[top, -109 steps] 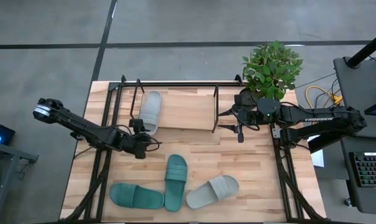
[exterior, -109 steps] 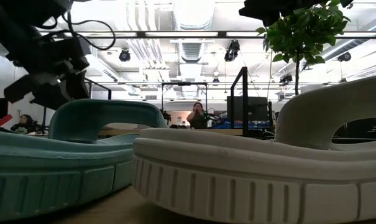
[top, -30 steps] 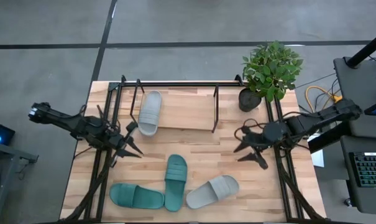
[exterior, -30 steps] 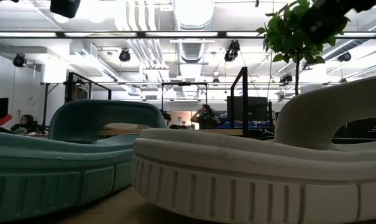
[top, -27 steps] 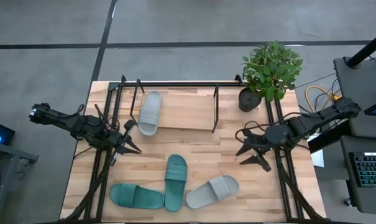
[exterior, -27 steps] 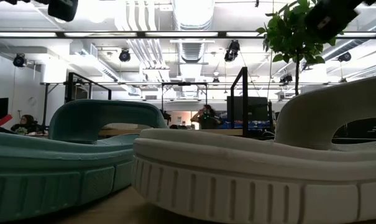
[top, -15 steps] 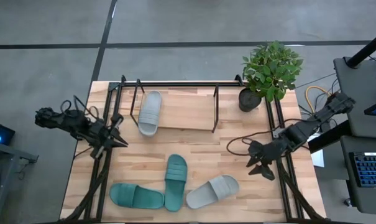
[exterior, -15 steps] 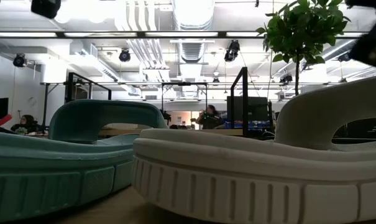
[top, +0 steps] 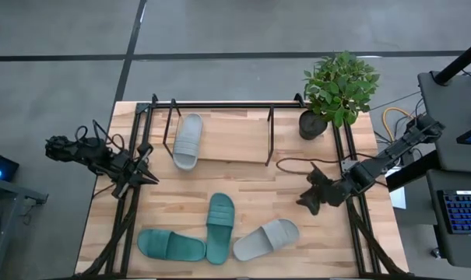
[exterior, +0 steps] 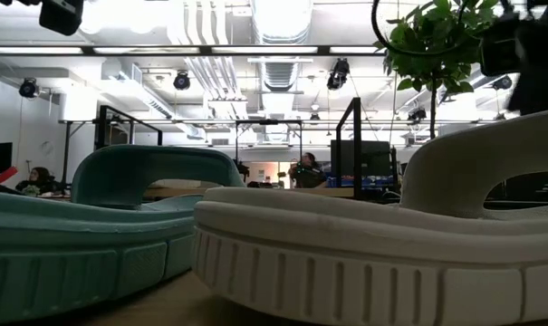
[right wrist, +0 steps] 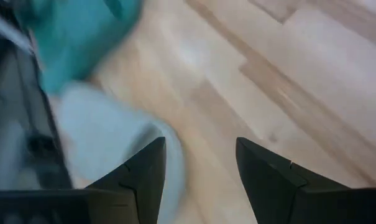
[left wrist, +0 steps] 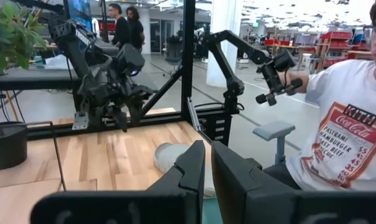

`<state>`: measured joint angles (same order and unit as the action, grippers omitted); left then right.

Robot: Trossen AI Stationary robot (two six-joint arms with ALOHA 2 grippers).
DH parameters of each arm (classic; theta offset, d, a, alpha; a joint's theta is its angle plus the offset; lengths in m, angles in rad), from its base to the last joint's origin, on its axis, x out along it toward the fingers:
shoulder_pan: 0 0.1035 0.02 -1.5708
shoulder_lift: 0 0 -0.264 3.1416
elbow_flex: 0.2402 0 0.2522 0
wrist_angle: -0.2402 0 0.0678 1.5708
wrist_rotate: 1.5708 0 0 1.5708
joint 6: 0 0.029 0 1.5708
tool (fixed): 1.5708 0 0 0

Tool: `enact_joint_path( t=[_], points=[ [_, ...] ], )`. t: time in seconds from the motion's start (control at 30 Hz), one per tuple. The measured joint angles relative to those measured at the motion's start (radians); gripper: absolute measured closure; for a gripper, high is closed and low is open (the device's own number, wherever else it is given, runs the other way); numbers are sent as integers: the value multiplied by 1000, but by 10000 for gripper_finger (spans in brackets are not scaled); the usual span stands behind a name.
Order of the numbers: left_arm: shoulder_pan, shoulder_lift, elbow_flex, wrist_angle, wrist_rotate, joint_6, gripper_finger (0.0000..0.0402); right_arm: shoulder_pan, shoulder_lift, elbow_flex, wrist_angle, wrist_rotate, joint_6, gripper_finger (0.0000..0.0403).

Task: Pick and place slides into the shelf
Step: Put the left grey slide on the shelf

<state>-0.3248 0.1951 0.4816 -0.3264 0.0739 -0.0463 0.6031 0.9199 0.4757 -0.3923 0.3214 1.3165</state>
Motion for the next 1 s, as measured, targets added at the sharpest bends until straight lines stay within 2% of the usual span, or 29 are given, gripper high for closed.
enact_joint_path(
  t=[0.33, 0.7, 0.83, 1.0],
  points=[
    [0, 7, 0, -76, 0, 0, 386, 8, 0, -2, 179, -6, 122, 218],
    [0, 5, 0, -82, 0, 0, 386, 44, 1, -2, 218, -7, 157, 218],
    [0, 3, 0, -83, 0, 0, 386, 102, 58, -2, 227, -1, 237, 218],
    [0, -2, 0, -81, 1, -1, 386, 172, 220, 11, 352, 65, 366, 218]
  ],
)
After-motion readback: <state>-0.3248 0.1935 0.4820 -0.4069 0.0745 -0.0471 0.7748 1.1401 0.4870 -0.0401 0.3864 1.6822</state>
